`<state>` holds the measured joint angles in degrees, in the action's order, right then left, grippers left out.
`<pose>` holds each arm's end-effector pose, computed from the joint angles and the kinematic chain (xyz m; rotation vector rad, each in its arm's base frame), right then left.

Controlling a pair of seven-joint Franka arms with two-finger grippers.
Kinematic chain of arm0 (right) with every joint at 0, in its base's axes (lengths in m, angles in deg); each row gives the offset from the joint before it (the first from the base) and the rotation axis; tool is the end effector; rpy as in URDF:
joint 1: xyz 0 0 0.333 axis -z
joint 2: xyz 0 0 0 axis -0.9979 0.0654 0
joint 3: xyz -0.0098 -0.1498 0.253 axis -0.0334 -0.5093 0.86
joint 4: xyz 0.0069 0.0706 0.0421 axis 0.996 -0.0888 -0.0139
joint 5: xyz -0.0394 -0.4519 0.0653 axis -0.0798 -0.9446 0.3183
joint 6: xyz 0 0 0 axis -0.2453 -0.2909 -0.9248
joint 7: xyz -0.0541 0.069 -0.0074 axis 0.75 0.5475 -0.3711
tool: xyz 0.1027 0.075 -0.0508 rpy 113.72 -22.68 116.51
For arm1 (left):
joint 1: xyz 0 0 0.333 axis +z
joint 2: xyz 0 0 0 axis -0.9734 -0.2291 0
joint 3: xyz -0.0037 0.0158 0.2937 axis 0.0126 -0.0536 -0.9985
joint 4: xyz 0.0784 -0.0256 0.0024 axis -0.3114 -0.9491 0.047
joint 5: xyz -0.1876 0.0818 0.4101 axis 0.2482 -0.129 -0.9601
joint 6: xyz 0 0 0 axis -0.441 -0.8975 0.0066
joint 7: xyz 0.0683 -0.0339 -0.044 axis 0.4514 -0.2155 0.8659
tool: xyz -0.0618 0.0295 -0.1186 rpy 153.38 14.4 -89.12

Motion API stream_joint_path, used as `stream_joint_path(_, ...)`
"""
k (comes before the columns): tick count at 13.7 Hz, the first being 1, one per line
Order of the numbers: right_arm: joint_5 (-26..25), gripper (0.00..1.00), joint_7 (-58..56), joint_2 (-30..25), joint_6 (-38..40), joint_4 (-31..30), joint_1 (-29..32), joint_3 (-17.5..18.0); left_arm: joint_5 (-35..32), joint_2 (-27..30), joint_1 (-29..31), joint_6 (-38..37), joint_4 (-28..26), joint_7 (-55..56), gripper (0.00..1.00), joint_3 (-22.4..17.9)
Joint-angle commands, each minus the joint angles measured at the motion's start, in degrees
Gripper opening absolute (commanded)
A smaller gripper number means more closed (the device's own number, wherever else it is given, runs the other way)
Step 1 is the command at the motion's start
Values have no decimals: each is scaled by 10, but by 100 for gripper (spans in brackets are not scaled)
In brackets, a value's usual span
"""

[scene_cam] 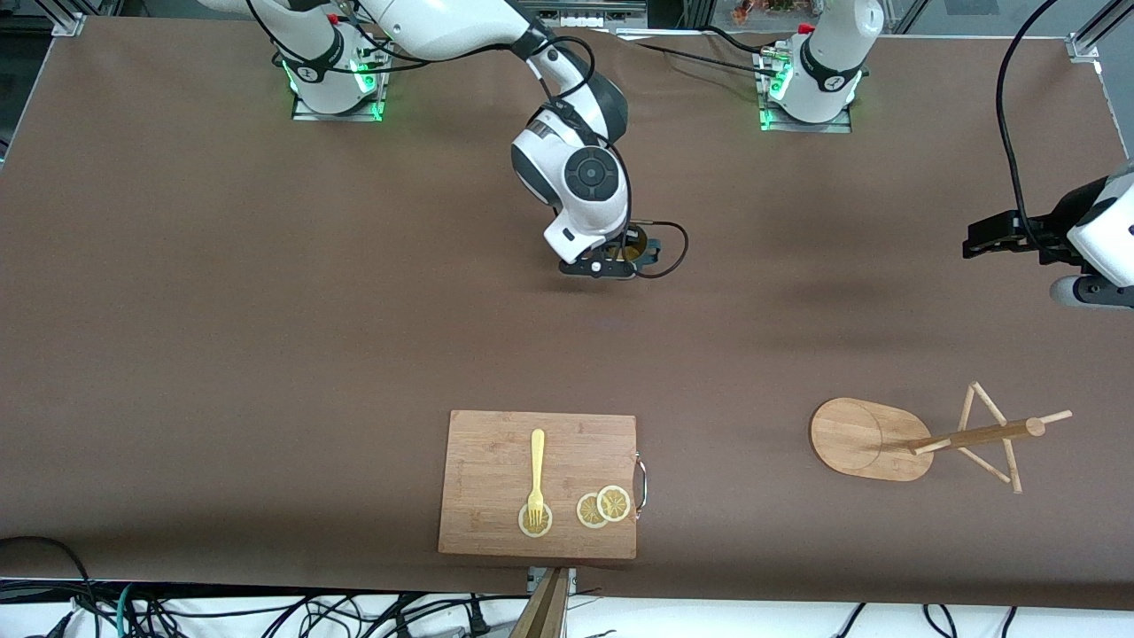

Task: Pass cup and hang on rack
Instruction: 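Carry the mug to mid-table with the right gripper while the left gripper approaches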

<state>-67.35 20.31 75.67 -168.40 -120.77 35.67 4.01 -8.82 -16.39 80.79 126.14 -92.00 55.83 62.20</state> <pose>0.4536 0.6170 0.1530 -3.0470 0.0979 0.2661 0.6599 0.0104 0.5254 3.1138 -0.0836 -0.2976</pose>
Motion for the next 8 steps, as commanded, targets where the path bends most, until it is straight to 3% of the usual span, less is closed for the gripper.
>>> stream_joint_path(1, 4, 23, 16, 10, 4, 15, -3, -1, 7, -14, -4, -8, 21, -4, 100, 4)
stream_joint_path(4, 7, 53, 23, -2, 9, 20, 0, -2, 6, -14, -25, -9, 20, -4, 100, 10)
stream_joint_path(6, 9, 100, 24, -17, 18, 30, 2, -3, 7, -14, -28, -9, 18, -5, 100, 12)
stream_joint_path(8, 8, 100, 18, -48, 37, 32, 12, -6, 8, -19, -29, -10, 17, -24, 100, 12)
